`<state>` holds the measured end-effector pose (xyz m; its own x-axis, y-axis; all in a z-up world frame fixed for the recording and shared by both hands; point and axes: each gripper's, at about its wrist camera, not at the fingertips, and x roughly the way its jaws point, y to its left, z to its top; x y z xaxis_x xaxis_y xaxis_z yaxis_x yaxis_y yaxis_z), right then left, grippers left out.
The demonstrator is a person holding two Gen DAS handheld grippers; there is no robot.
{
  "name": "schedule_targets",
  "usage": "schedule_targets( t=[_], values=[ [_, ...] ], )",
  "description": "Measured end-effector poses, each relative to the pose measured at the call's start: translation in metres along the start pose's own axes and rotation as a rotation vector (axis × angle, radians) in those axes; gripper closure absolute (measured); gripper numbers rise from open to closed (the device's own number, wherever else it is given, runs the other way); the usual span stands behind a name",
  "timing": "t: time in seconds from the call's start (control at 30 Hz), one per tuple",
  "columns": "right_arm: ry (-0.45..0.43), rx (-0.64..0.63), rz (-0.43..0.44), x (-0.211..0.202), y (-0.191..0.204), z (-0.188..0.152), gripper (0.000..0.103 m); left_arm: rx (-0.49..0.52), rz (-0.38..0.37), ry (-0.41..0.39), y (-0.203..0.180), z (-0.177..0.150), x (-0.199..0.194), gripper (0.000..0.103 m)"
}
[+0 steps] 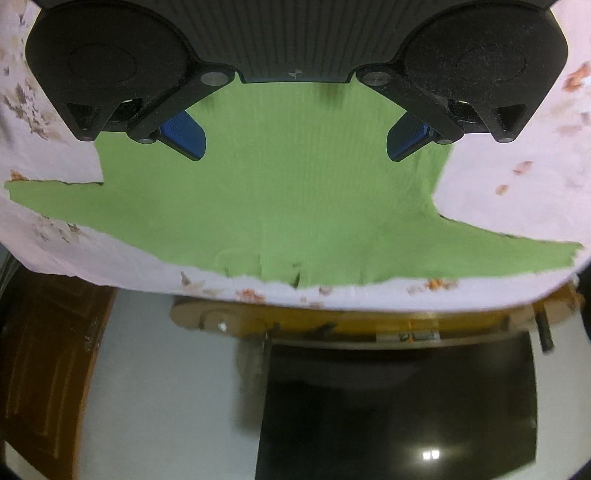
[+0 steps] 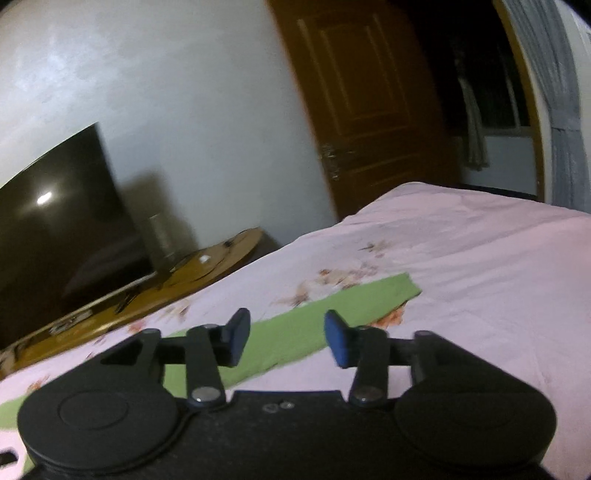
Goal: Fold small clothes
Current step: 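Grasp the green sweater's sleeve cuff with the right tool, then lift the sleeve with the right tool and fold it across the sweater body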
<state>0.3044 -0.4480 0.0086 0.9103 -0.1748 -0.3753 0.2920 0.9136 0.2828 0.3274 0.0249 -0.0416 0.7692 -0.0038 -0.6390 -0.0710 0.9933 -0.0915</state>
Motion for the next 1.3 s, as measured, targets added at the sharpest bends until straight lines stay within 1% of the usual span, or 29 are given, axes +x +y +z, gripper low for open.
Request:
schedule_targets(
  t=[0.1,0.17,0.23,0.27,0.33,0.4,0.47,0.5,0.53,0.63,0.7,0.73,0.77,0.8,0.83,0.93,1.03,1.1,1.13,1.2,1.23,1.3],
  values=[
    [0.061,0.079,-0.032,0.053,-0.031,0.008,0.058,-0.047,0.029,0.001,0.008,0.005,0.029,0.000],
    [0.108,0.140,-0.058,0.091,-0.059,0.007,0.057,-0.079,0.087,-0.010,0.014,0.008,0.043,0.000],
    [0.146,0.248,-0.059,0.130,-0.093,0.004,0.057,-0.090,0.140,0.006,0.014,0.009,0.055,0.000],
    [0.158,0.287,-0.067,0.145,-0.106,0.002,0.057,-0.091,0.156,0.018,0.015,0.011,0.060,0.000],
    [0.180,0.380,-0.074,0.178,-0.137,-0.004,0.057,-0.120,0.146,0.033,0.019,0.014,0.068,0.000],
    [0.200,0.445,-0.072,0.204,-0.158,-0.010,0.057,-0.126,0.190,0.034,0.016,0.017,0.075,0.000],
    [0.209,0.489,-0.060,0.222,-0.172,-0.013,0.057,-0.117,0.235,0.040,0.010,0.018,0.082,0.000],
    [0.219,0.498,-0.063,0.230,-0.178,-0.015,0.058,-0.123,0.245,0.045,0.009,0.020,0.085,0.000],
    [0.220,0.506,-0.057,0.235,-0.182,-0.017,0.061,-0.131,0.245,0.048,0.008,0.021,0.087,0.000],
    [0.204,0.499,-0.038,0.242,-0.183,-0.019,0.063,-0.129,0.250,0.053,0.005,0.024,0.096,0.000],
    [0.199,0.493,-0.030,0.245,-0.184,-0.019,0.067,-0.107,0.271,0.063,0.004,0.027,0.101,0.000],
    [0.197,0.486,-0.034,0.246,-0.184,-0.020,0.077,-0.086,0.302,0.073,0.002,0.029,0.104,0.000],
    [0.200,0.473,-0.047,0.249,-0.186,-0.018,0.092,-0.066,0.331,0.076,0.002,0.030,0.106,0.000],
    [0.204,0.460,-0.066,0.250,-0.185,-0.018,0.095,-0.055,0.346,0.074,0.003,0.032,0.108,0.000],
    [0.204,0.459,-0.070,0.248,-0.184,-0.017,0.095,-0.056,0.350,0.068,0.007,0.034,0.109,0.000],
    [0.178,0.396,-0.074,0.246,-0.161,-0.009,0.095,-0.100,0.323,0.093,0.029,0.041,0.115,0.000],
    [0.144,0.293,-0.029,0.236,-0.117,0.004,0.096,-0.144,0.295,0.090,0.059,0.044,0.121,0.000],
    [0.126,0.204,0.020,0.227,-0.073,0.011,0.096,-0.152,0.271,0.088,0.076,0.045,0.126,0.000],
    [0.118,0.149,0.046,0.220,-0.043,0.012,0.096,-0.161,0.249,0.089,0.085,0.046,0.129,0.000],
    [0.114,0.081,0.111,0.211,0.008,0.012,0.096,-0.176,0.169,0.091,0.102,0.047,0.131,0.000],
    [0.113,0.048,0.145,0.205,0.034,0.010,0.096,-0.172,0.145,0.084,0.110,0.048,0.130,0.000],
    [0.127,-0.010,0.229,0.197,0.092,0.000,0.096,-0.124,0.137,0.066,0.120,0.050,0.128,0.000]
  ],
)
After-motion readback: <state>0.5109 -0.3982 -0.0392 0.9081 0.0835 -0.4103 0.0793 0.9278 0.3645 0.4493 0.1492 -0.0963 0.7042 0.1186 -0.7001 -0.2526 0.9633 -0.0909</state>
